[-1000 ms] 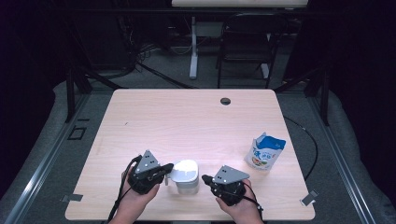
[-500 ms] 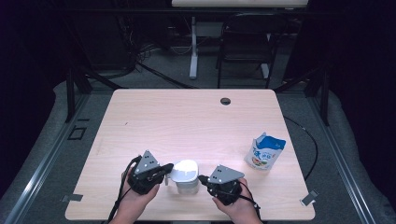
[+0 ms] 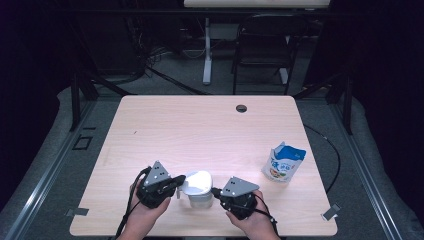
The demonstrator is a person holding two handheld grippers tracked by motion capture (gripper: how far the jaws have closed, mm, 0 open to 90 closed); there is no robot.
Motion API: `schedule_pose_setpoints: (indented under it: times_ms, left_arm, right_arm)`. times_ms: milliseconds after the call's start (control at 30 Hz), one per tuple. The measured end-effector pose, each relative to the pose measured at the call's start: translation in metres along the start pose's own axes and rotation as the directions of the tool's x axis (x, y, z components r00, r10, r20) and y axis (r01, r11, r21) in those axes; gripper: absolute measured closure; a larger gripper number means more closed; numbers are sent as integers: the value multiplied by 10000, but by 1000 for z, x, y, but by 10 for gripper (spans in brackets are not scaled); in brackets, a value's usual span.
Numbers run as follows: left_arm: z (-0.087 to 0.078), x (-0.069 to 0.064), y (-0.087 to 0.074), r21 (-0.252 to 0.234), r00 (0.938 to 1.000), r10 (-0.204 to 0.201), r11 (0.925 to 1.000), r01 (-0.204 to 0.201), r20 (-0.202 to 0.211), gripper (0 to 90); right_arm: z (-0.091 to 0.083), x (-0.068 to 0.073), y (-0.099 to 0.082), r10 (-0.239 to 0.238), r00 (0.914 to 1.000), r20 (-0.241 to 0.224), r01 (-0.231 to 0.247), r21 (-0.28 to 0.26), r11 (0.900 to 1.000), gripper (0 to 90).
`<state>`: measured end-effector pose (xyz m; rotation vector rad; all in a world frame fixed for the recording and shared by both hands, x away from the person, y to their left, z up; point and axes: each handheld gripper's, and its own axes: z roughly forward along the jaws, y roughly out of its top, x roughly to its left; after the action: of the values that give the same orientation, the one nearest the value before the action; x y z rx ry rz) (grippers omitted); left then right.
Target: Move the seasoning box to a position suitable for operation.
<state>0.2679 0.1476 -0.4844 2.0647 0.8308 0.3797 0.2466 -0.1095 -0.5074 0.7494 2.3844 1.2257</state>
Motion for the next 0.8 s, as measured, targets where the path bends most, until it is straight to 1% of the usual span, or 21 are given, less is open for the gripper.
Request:
schedule_pose_setpoints:
  times_ms: [300, 800]
  left_arm:
    - [0, 0, 0, -9, 10000, -16, 10000, 16, -14, 900]
    - [0, -2, 1, 47, 10000, 51, 10000, -51, -73, 893]
  right_arm:
    - [0, -1, 1, 33, 10000, -24, -32, 20, 10000, 900]
    - [-3, 2, 9, -167, 9999, -13, 167, -12, 9999, 900]
